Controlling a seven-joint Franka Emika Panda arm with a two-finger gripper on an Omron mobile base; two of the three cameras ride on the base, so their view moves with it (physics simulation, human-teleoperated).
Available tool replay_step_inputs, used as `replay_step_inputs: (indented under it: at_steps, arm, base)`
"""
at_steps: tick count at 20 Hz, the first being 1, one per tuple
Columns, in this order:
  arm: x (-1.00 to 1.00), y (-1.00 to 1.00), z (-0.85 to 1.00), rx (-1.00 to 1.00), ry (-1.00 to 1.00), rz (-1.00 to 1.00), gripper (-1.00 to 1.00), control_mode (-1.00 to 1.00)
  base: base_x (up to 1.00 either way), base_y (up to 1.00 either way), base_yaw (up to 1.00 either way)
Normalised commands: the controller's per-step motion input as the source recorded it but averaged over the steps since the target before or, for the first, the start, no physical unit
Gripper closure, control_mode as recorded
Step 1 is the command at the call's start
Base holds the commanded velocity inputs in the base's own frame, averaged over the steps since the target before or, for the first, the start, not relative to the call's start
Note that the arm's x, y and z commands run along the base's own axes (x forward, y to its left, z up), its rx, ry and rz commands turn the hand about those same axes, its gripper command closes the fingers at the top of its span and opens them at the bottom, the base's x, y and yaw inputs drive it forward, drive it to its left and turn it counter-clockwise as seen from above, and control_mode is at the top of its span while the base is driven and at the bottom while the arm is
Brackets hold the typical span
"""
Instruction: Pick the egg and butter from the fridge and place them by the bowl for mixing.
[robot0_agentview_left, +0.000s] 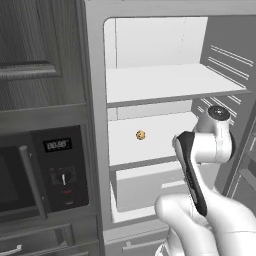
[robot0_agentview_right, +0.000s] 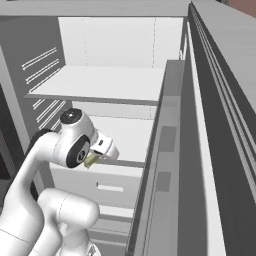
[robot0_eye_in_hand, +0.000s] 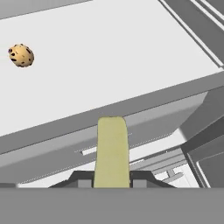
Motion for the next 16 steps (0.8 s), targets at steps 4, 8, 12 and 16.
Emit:
replay_step_inputs:
  at_steps: [4, 8, 12, 16]
  arm:
    - [-0.20, 0.02, 0.18, -0.05, -0.01, 0.03, 1.00, -1.00]
    - [0.00, 0.00, 0.00, 0.00, 0.00, 0.00, 1.00, -1.00]
    - [0.00, 0.00, 0.00, 0.00, 0.00, 0.00, 1.00, 1.00]
    - [0.00, 0.00, 0.00, 0.00, 0.00, 0.00, 1.00, 1.00]
  base:
    - [0.00, 0.00, 0.00]
    - [0.00, 0.00, 0.00]
    - [-0.05, 0.00, 0.00]
    - [-0.37, 0.00, 0.00]
